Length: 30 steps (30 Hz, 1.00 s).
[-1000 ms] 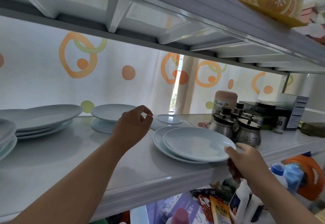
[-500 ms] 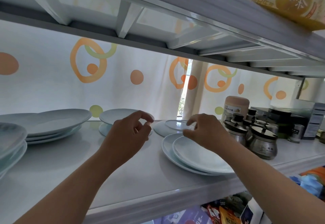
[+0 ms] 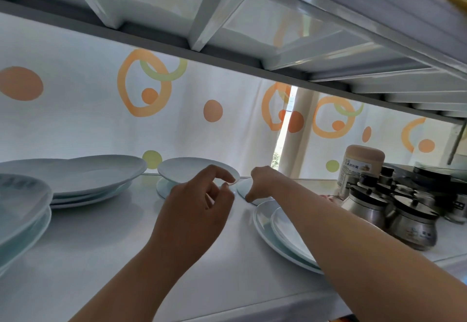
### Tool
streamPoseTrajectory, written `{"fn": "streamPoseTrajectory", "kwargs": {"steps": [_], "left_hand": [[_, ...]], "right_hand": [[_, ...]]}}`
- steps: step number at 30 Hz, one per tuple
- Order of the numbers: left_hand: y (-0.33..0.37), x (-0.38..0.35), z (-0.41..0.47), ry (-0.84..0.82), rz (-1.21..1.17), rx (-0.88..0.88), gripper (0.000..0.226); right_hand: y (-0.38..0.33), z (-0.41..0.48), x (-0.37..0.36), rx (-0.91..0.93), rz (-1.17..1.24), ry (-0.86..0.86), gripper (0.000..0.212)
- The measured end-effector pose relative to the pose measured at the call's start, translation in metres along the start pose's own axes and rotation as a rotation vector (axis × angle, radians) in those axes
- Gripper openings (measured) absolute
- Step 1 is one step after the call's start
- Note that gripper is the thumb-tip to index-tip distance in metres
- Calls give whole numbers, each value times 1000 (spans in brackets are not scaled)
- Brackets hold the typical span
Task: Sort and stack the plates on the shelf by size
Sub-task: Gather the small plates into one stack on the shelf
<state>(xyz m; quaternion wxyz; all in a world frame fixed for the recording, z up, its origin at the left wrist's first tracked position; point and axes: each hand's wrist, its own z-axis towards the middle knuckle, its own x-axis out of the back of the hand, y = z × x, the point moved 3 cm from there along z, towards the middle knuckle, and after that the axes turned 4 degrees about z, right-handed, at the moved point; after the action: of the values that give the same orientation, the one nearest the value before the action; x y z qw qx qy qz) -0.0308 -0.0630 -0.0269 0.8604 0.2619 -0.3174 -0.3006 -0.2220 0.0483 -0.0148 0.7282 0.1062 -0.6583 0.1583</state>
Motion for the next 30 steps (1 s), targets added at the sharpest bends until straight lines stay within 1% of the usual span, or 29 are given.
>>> {"fn": "streamPoseTrajectory", "kwargs": {"steps": [3, 6, 10, 13, 15, 16, 19, 21, 26, 30], "left_hand": [[1, -2, -1, -5, 22, 1, 19], [0, -7, 2, -49, 37, 36, 15], [0, -12, 13, -61, 53, 74, 12], [1, -17, 18, -115, 57, 103, 12], [2, -21, 22, -164, 69, 136, 10], [3, -23, 25, -195, 87, 147, 9], [7, -32, 40, -253, 158, 145, 11], [10, -37, 50, -253, 206, 145, 13], [14, -46, 65, -241, 273, 125, 17], [8, -56, 72, -221, 297, 139, 18]], "right_hand": [[1, 6, -9, -25, -52, -42, 51], [1, 9, -15, -14, -66, -49, 50], [-6, 7, -17, 50, -159, -14, 39], [-4, 6, -12, 69, -173, 40, 27], [-1, 7, -9, 55, -169, 59, 26], [0, 7, -9, 44, -152, 41, 28], [-3, 7, -11, 40, -115, -39, 43], [-4, 7, -12, 53, -121, -34, 48], [-4, 8, -12, 20, -110, -5, 36], [-5, 13, -16, -39, -38, 89, 33]]}}
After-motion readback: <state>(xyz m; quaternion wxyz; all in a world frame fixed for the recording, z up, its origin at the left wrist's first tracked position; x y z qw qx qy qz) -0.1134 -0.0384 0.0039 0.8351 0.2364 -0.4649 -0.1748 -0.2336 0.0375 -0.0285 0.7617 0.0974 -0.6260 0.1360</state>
